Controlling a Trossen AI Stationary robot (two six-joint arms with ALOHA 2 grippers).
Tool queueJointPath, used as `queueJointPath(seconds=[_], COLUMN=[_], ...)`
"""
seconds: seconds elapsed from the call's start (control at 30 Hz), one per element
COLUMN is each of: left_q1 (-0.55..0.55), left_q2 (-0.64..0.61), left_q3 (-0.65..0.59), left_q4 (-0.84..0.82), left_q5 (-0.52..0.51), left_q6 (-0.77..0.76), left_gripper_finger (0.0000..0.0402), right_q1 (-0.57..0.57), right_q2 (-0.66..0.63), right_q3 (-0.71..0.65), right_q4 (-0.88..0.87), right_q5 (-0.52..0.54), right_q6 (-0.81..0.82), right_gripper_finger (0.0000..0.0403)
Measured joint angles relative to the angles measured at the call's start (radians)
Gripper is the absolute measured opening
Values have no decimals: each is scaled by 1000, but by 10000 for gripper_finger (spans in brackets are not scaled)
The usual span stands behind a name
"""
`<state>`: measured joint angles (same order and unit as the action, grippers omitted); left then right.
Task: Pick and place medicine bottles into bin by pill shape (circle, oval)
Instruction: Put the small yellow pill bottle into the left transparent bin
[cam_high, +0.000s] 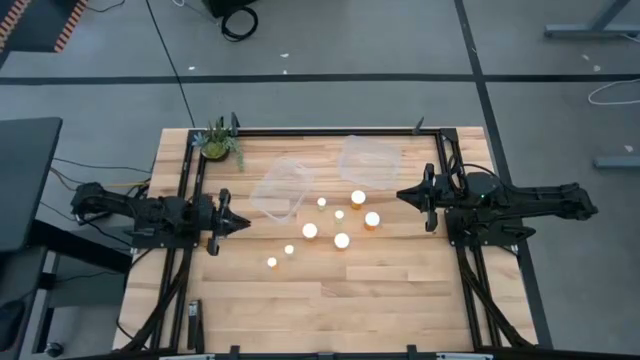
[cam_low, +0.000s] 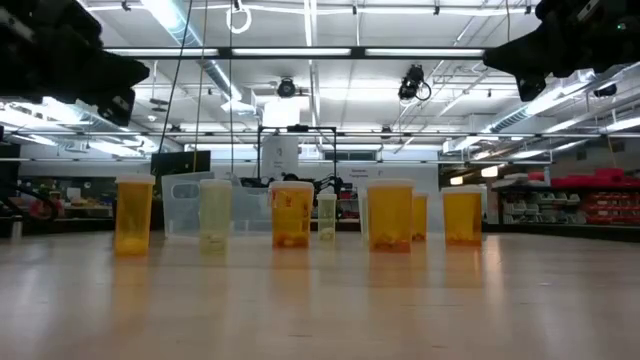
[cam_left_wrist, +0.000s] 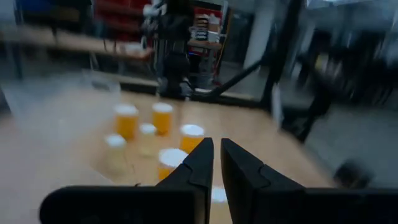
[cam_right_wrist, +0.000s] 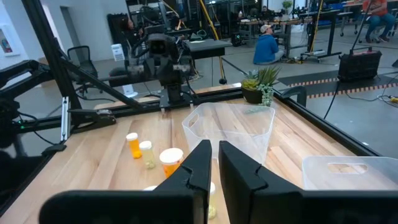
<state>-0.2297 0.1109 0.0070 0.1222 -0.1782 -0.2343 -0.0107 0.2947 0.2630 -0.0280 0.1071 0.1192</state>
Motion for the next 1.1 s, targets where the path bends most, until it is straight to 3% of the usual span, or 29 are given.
queueJointPath(seconds=[0.1,0.43,0.63,0.77,0.97,1.1], left_q1=[4,43,71,97,129,150], left_q2=[0,0,0,0,0,0], left_q3=[0,0,0,0,0,0], left_q4=[1,20,86,234,453,648], left_q5=[0,-60,-221,-299,-308,-309], left_q6=[-131,-32,21,112,279,512], left_gripper_finger=[32,29,29,23,32,32], right_q1=[0,0,0,0,0,0], right_q2=[0,0,0,0,0,0], right_q3=[0,0,0,0,0,0], right_q4=[0,0,0,0,0,0], right_q5=[0,0,0,0,0,0], right_q6=[0,0,0,0,0,0], right_gripper_finger=[37,37,37,37,37,37])
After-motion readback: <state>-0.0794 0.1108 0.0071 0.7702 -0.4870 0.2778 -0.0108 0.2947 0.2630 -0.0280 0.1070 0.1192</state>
